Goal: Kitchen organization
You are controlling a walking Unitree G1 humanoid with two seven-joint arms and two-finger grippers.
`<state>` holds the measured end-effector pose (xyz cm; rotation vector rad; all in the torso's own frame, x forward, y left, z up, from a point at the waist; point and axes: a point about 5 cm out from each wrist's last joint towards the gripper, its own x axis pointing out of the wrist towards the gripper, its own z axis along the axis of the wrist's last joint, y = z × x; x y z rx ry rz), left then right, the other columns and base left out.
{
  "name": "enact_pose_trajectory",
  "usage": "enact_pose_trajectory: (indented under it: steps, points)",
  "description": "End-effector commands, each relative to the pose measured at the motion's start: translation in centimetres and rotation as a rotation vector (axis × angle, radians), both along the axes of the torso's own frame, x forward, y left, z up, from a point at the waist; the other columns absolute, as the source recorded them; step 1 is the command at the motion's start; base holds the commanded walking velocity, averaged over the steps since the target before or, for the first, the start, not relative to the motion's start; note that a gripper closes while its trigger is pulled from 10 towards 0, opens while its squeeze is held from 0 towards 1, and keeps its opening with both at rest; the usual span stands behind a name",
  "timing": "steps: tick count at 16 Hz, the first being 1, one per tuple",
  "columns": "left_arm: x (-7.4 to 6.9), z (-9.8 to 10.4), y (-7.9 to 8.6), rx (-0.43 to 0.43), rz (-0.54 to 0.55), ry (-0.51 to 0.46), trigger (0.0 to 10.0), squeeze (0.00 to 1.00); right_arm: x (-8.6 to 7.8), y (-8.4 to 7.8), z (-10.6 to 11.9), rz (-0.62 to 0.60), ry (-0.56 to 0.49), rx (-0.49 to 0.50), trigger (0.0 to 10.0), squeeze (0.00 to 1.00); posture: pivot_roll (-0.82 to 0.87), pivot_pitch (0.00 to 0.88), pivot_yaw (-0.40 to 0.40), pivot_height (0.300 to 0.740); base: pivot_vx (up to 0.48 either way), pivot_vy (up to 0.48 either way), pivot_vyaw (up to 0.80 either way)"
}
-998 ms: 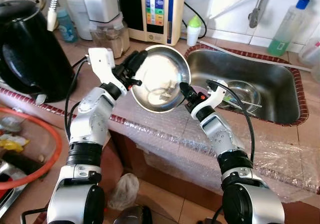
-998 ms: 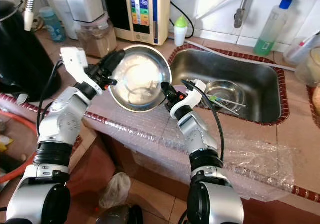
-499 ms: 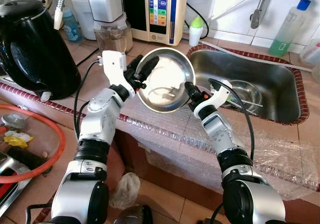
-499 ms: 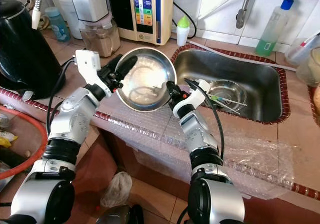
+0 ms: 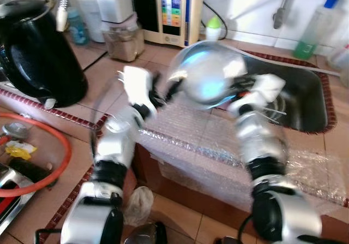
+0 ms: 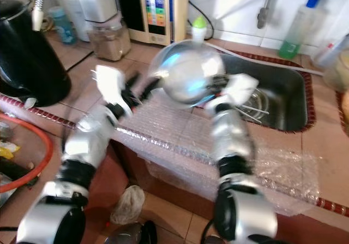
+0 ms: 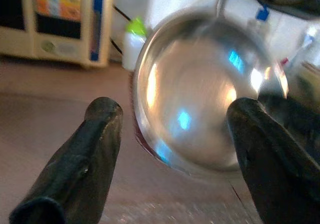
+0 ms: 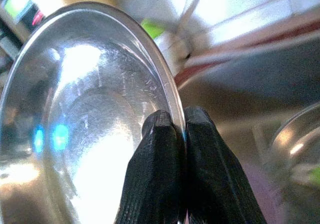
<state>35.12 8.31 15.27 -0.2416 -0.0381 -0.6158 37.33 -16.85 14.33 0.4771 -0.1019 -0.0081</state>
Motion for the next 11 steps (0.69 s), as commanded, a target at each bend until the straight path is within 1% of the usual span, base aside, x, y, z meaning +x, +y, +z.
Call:
enact_pose_trajectory:
  steps: [1,11]
  points:
    - [0.16,0.80,0.05,0.014,-0.005,-0.028,10.0,1.00,0.30,0.69,1.03,0.004,-0.037,0.015,0.0,0.00,-0.02,0.000,0.077,0.740,0.000,0.000,0.00]
    - [0.16,0.80,0.05,0.014,-0.005,-0.028,10.0,1.00,0.30,0.69,1.03,0.004,-0.037,0.015,0.0,0.00,-0.02,0.000,0.077,0.740,0.000,0.000,0.00]
